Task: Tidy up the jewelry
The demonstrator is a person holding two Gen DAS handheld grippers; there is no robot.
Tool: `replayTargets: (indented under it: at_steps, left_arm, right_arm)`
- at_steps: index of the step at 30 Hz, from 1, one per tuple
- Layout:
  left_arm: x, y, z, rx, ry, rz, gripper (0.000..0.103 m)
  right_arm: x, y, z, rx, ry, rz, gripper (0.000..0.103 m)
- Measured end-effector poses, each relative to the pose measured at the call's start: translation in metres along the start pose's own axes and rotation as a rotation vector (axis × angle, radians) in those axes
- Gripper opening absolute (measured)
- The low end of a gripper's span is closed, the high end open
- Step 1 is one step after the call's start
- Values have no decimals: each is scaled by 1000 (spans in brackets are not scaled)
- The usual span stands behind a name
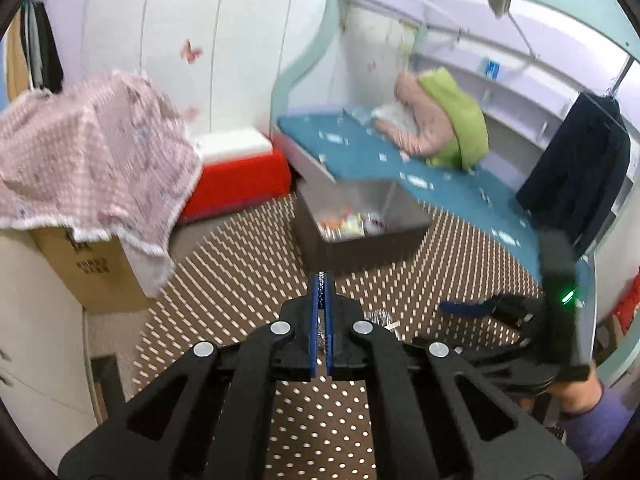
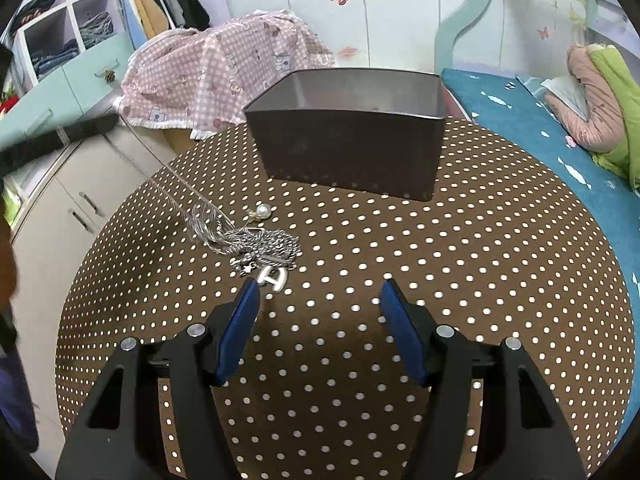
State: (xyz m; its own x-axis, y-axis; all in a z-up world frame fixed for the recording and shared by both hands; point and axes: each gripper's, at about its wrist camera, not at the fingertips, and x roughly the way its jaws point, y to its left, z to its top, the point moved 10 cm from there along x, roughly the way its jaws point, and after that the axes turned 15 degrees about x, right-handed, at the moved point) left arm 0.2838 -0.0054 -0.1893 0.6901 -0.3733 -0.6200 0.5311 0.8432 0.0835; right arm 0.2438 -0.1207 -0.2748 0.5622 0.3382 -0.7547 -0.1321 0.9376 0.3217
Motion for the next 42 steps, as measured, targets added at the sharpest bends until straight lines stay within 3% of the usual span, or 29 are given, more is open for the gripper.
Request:
replayTargets:
  at_steps: [12, 14, 17, 19, 24, 28, 36, 37, 38, 42]
  left_arm:
    - [-72, 29, 51, -37, -145, 9, 2]
    - [-87, 33, 63, -19, -178, 57, 2]
    - [-104, 39, 76, -23, -216, 68, 2]
    - [-113, 41, 82, -18, -229, 78, 2]
    - [-121, 45, 85, -26, -240, 89, 2]
    - [-112, 45, 81, -34, -216, 84, 2]
    - [-92, 33, 78, -20, -182, 49, 2]
    - [-89, 30, 78, -17, -177, 42, 2]
    - [-86, 27, 78, -11, -172, 33, 2]
    - [-78, 17, 82, -7, -169, -5, 2]
  right_arm:
    - [19, 23, 3, -73, 18, -11, 60]
    - [23, 24, 1, -85, 25, -14, 60]
    - [24, 26, 2, -96, 17, -19, 58]
    - [26, 28, 4, -96, 18, -7, 47]
    - [29, 30, 8, -119, 22, -19, 38]
    - [27, 30, 6, -155, 20, -44, 17]
    - [15, 21, -2, -160, 25, -41, 17]
    - [12, 19, -1, -151, 20, -34, 14]
    - [9, 18, 0, -143, 16, -29, 3]
    - [-10, 16, 14, -118, -16, -10, 0]
